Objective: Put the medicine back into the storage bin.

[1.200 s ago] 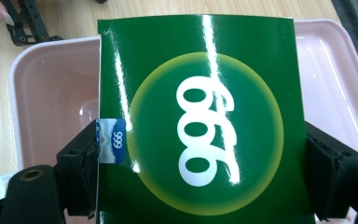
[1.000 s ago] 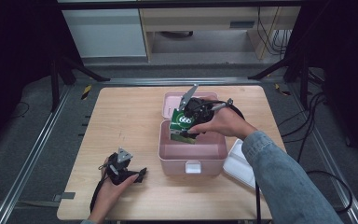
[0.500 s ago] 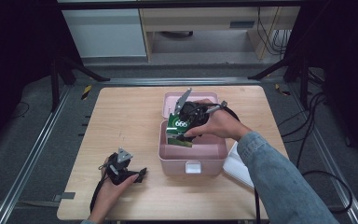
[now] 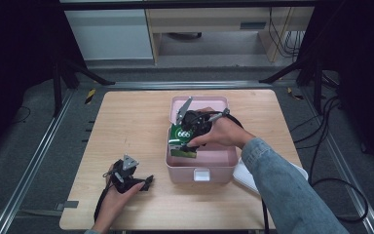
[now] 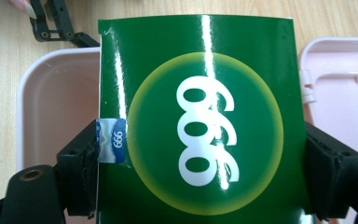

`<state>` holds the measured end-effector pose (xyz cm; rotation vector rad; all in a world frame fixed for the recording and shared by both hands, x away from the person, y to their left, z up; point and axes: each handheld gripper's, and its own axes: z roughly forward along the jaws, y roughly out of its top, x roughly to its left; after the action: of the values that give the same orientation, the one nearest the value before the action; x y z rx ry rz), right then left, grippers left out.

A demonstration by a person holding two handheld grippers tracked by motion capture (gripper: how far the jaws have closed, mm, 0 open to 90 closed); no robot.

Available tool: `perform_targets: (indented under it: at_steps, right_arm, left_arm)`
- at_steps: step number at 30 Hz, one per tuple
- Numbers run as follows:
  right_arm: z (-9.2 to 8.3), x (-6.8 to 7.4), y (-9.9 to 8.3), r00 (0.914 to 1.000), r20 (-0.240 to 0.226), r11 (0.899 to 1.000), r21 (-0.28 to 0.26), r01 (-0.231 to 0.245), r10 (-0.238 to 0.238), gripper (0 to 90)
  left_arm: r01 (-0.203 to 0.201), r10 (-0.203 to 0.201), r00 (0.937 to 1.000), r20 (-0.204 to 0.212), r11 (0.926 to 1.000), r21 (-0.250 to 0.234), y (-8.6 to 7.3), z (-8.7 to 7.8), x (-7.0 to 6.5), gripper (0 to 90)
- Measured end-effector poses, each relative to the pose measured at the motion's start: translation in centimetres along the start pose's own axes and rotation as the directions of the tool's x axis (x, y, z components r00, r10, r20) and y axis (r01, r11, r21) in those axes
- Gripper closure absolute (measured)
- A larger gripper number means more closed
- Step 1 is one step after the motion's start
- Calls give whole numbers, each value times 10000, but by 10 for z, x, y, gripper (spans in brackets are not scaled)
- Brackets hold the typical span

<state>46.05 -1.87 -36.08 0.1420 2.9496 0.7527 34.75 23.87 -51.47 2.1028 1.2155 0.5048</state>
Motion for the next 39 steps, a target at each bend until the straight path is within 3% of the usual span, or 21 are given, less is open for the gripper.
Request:
perform_targets:
  at_steps: [14,39]
  right_arm:
    - [10,3,1,9993,-280,9996,110,250,-246,171]
    - [27,8,-1,9982,-370,9980,398,481,-466,169]
  left_arm:
    - [-5,5,10000,12,10000,-14,0,0,0,3]
    - [-24,24,10000,21,10000,-4,0,0,0,3]
